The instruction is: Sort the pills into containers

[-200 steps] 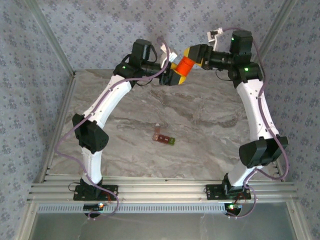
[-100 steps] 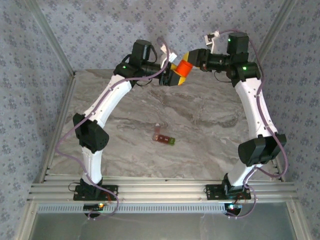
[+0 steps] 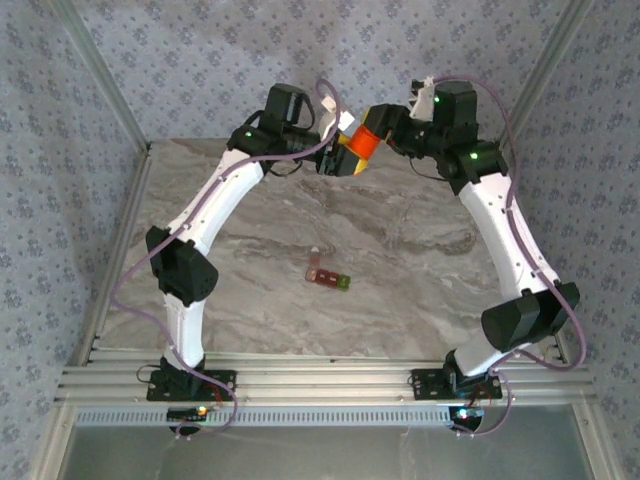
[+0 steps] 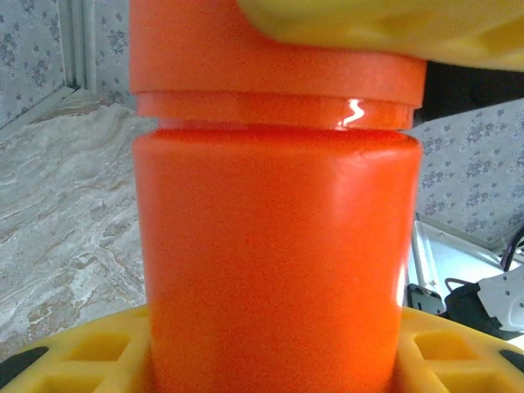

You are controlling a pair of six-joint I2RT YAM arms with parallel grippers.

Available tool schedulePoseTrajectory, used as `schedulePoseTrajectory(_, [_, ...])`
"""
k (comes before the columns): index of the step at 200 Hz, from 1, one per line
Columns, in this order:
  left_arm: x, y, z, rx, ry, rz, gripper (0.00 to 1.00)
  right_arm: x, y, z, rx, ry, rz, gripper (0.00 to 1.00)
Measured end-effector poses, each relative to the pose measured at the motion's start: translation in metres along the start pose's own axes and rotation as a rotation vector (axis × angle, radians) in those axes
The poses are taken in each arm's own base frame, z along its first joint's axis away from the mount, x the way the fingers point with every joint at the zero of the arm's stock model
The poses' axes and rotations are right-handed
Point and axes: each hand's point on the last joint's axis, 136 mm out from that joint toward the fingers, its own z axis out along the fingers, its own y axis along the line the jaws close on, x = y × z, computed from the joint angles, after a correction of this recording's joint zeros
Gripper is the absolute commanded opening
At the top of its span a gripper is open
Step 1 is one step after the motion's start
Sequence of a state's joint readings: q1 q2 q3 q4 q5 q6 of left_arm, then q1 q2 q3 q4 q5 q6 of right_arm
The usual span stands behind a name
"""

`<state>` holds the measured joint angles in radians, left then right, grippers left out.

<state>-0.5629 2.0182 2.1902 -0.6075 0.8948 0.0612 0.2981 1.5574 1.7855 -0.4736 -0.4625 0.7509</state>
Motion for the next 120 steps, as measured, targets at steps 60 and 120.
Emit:
schedulePoseTrajectory(60, [-0.001,0.005,0.001,-0.03,-0.001,0.006,0.46,-0.003,-0.004,0.001,0.017,-0.024,0.017,0.27])
schedulePoseTrajectory(120, [-0.012,0.011,0.001,-0.075,-0.036,0.047,0.92,0.003,-0.025,-0.005,0.046,-0.008,0.046,0.26])
